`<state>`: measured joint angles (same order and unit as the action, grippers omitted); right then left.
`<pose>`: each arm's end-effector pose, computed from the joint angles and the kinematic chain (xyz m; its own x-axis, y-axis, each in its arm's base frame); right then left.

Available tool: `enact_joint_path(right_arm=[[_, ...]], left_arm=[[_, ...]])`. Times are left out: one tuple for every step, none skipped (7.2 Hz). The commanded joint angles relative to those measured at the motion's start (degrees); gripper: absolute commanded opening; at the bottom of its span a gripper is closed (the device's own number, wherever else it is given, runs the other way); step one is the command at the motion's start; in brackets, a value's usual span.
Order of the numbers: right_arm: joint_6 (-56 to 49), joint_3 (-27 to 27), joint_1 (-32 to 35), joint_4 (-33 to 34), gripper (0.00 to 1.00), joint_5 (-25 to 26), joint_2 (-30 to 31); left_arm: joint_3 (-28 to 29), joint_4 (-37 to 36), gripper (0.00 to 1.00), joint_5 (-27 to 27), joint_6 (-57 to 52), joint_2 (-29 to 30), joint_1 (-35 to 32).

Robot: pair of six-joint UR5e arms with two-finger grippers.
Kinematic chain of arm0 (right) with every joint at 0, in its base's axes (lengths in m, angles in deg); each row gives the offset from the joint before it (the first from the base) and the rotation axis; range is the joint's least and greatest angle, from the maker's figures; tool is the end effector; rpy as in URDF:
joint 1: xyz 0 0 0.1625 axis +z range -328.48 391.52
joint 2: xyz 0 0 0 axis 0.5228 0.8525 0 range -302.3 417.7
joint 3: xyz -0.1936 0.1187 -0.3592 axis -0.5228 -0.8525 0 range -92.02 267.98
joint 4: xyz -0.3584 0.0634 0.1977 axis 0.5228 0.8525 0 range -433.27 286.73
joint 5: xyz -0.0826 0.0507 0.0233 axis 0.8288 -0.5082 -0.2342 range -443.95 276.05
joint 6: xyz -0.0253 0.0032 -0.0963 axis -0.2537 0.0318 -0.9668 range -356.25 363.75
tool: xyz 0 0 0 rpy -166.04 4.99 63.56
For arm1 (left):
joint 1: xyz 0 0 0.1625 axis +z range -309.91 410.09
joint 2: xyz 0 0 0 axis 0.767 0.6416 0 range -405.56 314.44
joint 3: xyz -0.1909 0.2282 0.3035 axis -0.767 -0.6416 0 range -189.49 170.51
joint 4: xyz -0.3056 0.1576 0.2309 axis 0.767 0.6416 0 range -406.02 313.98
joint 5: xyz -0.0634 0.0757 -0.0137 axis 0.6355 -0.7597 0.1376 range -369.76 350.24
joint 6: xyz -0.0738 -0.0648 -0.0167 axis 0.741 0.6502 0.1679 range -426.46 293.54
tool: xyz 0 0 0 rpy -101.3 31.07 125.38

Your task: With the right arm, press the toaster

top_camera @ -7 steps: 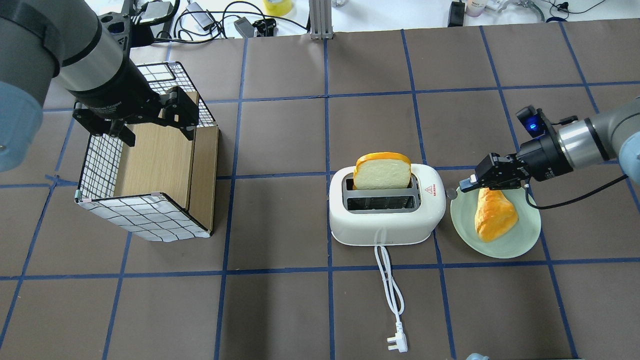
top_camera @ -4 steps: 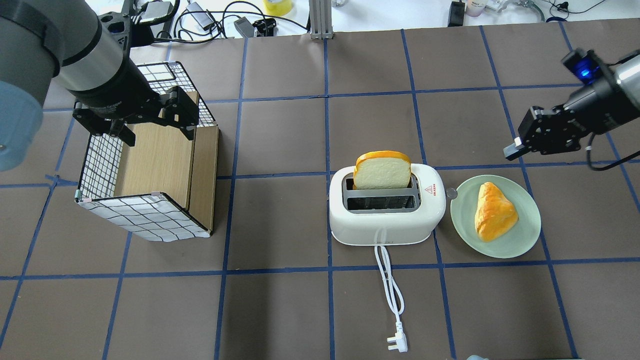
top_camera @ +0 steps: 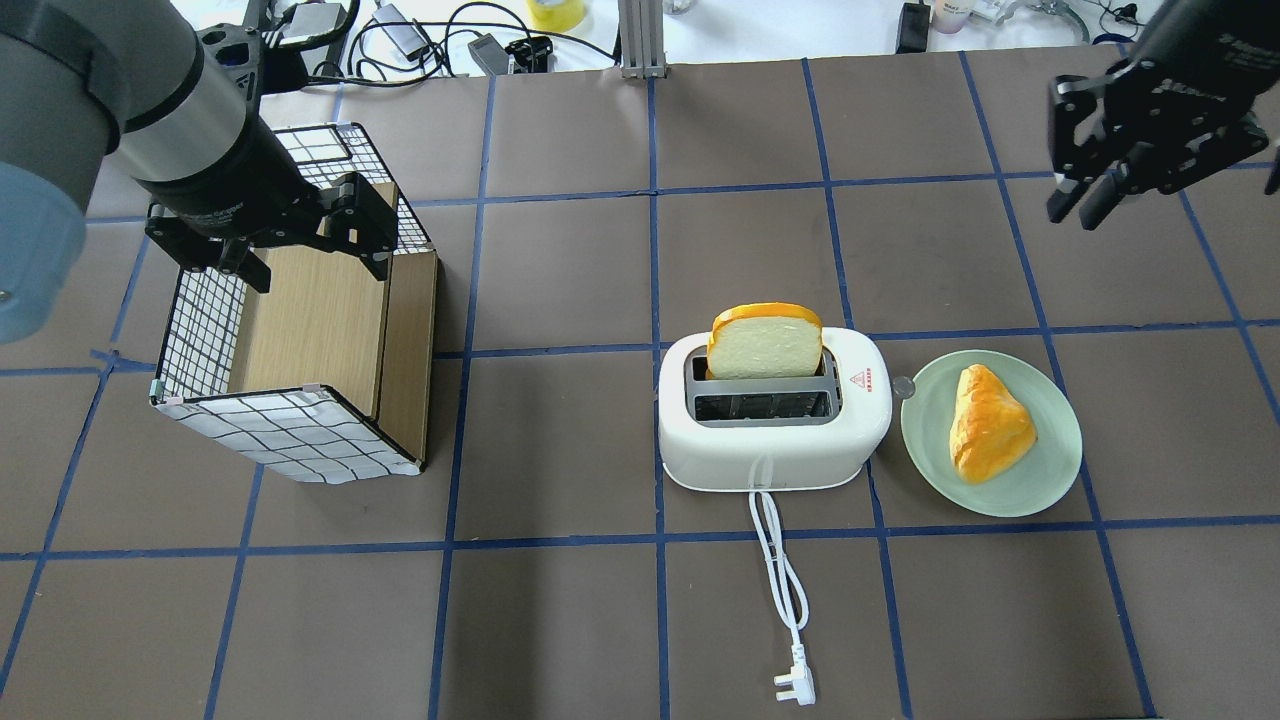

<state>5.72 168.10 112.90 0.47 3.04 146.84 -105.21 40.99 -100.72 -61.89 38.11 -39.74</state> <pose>0.0650 -0.4954 0.5376 -0.9806 0.1899 -0.0478 0.1825 0.9748 0.1279 -0.1303 -0.4515 0.4959 -0.9964 -0.0835 -0.0117 -0.0826 0.9945 -0.0640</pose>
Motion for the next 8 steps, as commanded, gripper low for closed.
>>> enact_joint_path(right_arm=[[8.9,0.2,10.0,8.0,1.00,6.3,-1.9],[10.3,0.8,11.1,10.0,1.00,6.3,-1.9],[10.2,1.1,11.9,11.8,1.00,6.3,-1.8],[9.6,1.3,11.9,12.0,1.00,6.1,-1.4],[9.7,1.4,11.9,14.5,1.00,6.0,-1.5],[9.7,1.4,12.0,14.7,1.00,5.9,-1.5],[9.6,1.5,12.0,14.8,1.00,5.8,-1.5],[8.9,1.5,12.0,14.9,1.00,5.6,-1.4]], left_arm=[[0.0,0.0,1.00,0.0,0.0,0.0,0.0],[0.0,0.0,1.00,0.0,0.0,0.0,0.0],[0.0,0.0,1.00,0.0,0.0,0.0,0.0],[0.0,0.0,1.00,0.0,0.0,0.0,0.0],[0.0,0.0,1.00,0.0,0.0,0.0,0.0],[0.0,0.0,1.00,0.0,0.0,0.0,0.0],[0.0,0.0,1.00,0.0,0.0,0.0,0.0],[0.0,0.0,1.00,0.0,0.0,0.0,0.0]])
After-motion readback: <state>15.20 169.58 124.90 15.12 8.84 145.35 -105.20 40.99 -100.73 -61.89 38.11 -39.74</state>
